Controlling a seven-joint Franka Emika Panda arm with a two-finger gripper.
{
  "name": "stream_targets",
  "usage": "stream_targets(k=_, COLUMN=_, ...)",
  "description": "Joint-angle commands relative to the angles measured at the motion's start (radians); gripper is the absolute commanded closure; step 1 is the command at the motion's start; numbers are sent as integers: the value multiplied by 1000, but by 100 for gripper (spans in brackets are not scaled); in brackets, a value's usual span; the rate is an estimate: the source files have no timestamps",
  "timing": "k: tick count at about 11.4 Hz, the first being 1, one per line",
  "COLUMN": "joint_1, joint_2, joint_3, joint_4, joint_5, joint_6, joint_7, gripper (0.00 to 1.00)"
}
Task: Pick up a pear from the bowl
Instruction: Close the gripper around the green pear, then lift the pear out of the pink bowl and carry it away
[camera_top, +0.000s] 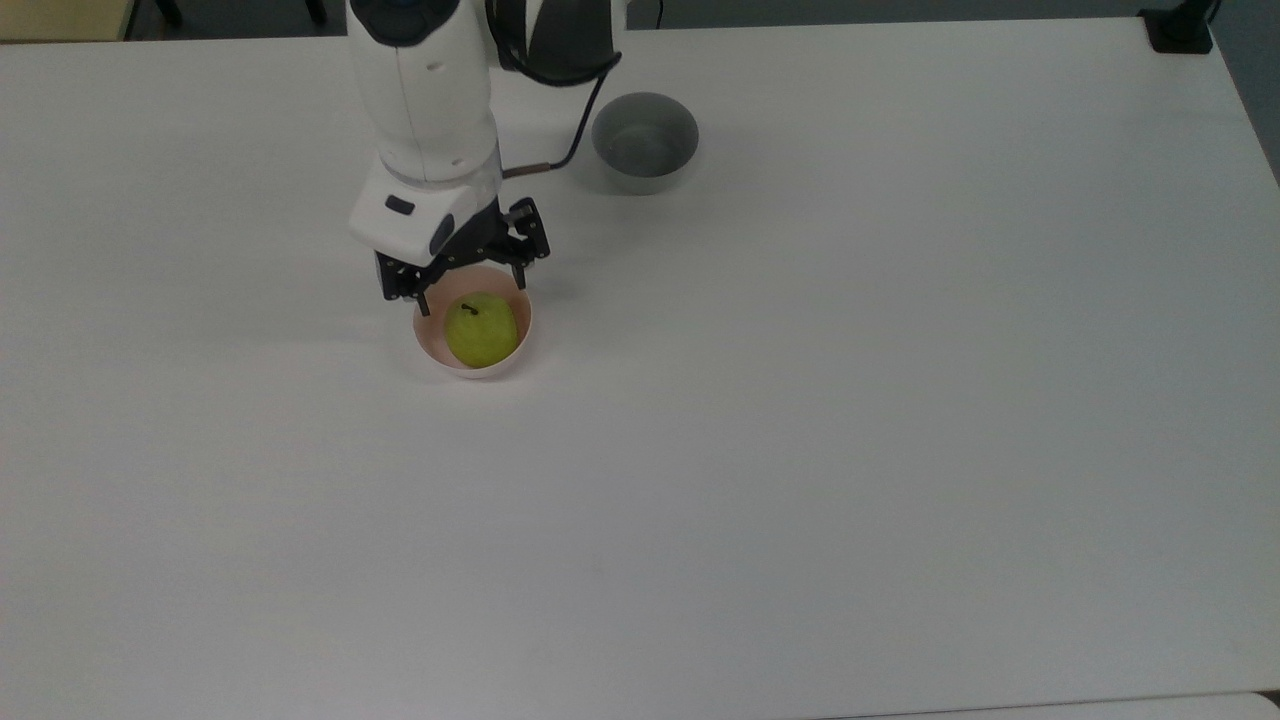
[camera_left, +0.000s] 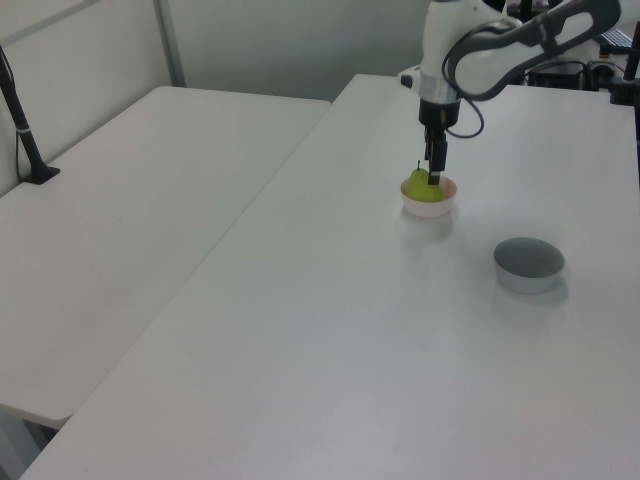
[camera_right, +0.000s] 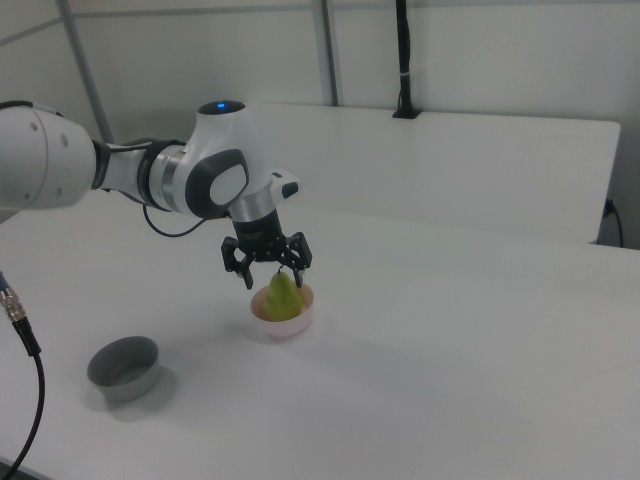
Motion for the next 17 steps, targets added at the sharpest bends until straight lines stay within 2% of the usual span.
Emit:
stream_targets(k=1, joint_1=25, joint_2=36, joint_3=-8, joint_4=-6, joint_5=4, joint_6=64, joint_7=33, gripper=7)
stream_targets(k=3, joint_1=23, joint_2=36, joint_3=-8, joint_4=-6, joint_5=6, joint_6=69, joint_7=43, gripper=94)
stream_targets(k=4, joint_1=23, joint_2=36, joint_3=-8, joint_4=-4, joint_5=6, joint_6=69, joint_7=49, gripper=100)
stream_targets(k=10, joint_1=14, joint_2=9, joint_3=-9, joint_4=5, joint_5=3, joint_6=40, joint_7=42, gripper=100)
stream_targets(k=13, joint_1=-6, joint_2=-43, joint_3=-11, joint_4=103, joint_5=-2, joint_6=-199, joint_7=28, gripper=100)
stream_targets(k=17, joint_1=-46, joint_2=-132, joint_3=-8, joint_4=179, joint_5=6, joint_6=-360, joint_7=36, gripper=100)
